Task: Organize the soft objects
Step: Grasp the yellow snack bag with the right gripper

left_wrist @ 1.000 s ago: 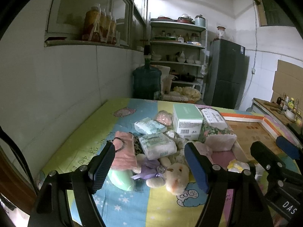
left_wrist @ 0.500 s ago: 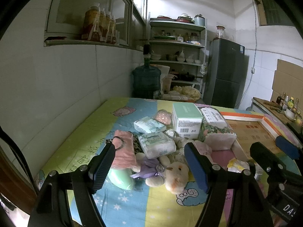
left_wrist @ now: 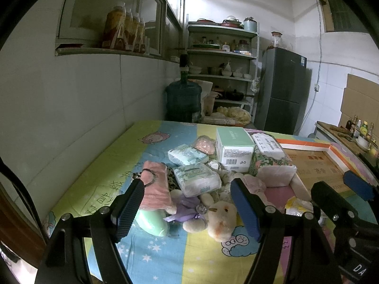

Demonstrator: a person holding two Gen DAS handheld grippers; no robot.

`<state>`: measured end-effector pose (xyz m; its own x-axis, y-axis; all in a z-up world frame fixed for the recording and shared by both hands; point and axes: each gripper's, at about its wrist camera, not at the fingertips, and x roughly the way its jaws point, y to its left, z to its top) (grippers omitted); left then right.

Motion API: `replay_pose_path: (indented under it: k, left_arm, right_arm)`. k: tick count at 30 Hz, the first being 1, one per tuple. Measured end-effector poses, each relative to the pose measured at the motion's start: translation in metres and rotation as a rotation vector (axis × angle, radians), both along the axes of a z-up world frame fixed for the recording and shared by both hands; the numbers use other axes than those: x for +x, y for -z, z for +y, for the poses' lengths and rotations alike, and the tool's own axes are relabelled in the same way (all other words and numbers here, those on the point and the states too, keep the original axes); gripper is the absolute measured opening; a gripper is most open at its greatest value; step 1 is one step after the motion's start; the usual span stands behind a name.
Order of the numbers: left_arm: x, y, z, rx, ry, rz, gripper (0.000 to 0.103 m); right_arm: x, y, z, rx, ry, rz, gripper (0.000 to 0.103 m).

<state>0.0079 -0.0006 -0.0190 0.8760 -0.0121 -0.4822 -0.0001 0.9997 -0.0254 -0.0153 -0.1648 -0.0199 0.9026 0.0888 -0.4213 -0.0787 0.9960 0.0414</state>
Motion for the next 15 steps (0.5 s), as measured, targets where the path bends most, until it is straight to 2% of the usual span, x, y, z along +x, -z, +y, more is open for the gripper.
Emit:
replay_pose_path:
  k: [15]
  left_arm:
    - [0.0,0.01,0.0,0.002,-0.005,0.016,0.075]
  right_arm:
    - [-0.001,0.005,-0.002,-0.022,-0.026,0.03,0.087]
